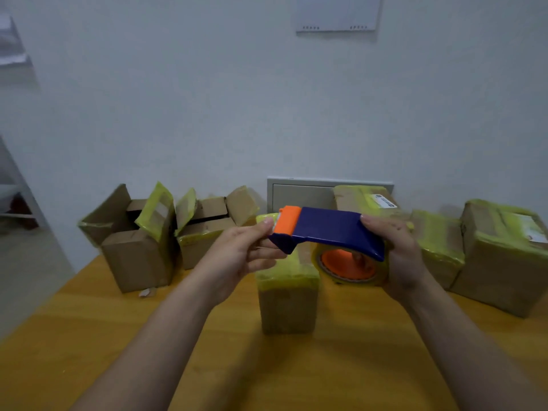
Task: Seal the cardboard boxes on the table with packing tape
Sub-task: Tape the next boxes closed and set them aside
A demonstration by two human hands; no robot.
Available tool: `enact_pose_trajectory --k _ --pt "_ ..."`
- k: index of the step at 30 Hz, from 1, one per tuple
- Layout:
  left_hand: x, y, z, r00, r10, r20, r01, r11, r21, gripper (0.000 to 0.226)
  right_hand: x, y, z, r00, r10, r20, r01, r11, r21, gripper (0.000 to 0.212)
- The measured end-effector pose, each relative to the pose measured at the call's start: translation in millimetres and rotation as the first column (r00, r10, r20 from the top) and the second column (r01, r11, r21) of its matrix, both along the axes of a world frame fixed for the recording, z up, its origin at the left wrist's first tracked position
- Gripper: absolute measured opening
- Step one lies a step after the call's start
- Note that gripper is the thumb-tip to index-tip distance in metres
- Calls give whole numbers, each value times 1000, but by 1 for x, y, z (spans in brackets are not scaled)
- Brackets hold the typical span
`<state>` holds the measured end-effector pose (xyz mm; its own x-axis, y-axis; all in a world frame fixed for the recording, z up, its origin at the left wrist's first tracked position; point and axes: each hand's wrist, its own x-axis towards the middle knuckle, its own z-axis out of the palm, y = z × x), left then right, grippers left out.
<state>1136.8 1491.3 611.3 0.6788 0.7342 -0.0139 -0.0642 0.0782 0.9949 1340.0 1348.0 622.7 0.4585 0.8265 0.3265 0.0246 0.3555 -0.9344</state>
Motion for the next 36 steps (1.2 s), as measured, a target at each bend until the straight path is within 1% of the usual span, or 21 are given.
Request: enact_pose_trajectory --k 1,3,5,8,10,12,14,16,17,18,20,21,23,25,27,29,31,33,36 --pt "1 -4 4 999 -32 38 35 995 -91 47 -2 2 1 999 32 -8 -32 999 15 35" --pt "1 -7 8 989 -42 141 75 968 -241 44 -5 4 2 997 77 -25 -76 996 41 34" --pt "1 -9 7 976 -36 214 108 936 -334 44 -6 6 2 994 101 -38 -99 994 54 33" --pt "1 -9 4 961 -20 277 150 877 -457 42 -5 8 1 990 126 -67 -122 991 56 31" --pt "0 -9 1 945 -18 327 197 829 -524 36 -4 10 1 986 137 -94 -133 990 57 32" --pt "-1 -9 -1 926 -28 377 250 795 -553 30 -3 11 -1 982 155 -107 -148 987 69 31" --pt "-1 -10 -1 923 -23 385 248 800 -547 27 -1 11 0 979 176 -104 -168 982 83 29" --pt "0 -9 -3 948 -8 318 165 867 -471 25 2 11 1 977 196 -82 -191 979 67 32" --pt "1 -7 -3 966 5 259 102 912 -398 23 4 11 0 977 201 -67 -197 979 55 38" --pt "1 -5 -4 981 29 191 31 953 -302 21 4 11 2 978 201 -53 -199 979 37 41" --pt "-1 0 -6 992 106 64 -101 992 -74 11 5 9 3 985 175 -3 -175 985 4 31" --pt "-2 1 -7 990 141 28 -141 990 22 10 6 9 2 985 169 28 -168 986 -10 31" --pt "-3 0 -10 984 176 -1 -175 979 108 12 7 7 5 984 157 82 -153 987 -46 37" --pt "-6 -1 -12 982 187 -4 -185 978 98 13 11 3 10 983 144 113 -137 988 -71 37" --pt "-14 0 -16 976 217 15 -218 975 52 14 21 -5 15 989 101 106 -92 992 -86 30" --pt "-21 2 -23 969 248 -25 -245 966 84 14 33 -12 17 993 56 107 -43 992 -115 26" --pt "-24 -2 -31 960 258 -107 -237 955 178 13 39 -16 15 978 43 202 -8 985 -171 27" --pt "-22 -6 -38 945 287 -158 -238 933 270 14 38 -15 13 960 45 277 12 979 -201 31" --pt "-19 -8 -41 914 348 -209 -236 874 424 16 36 -12 15 940 66 334 10 975 -222 31"
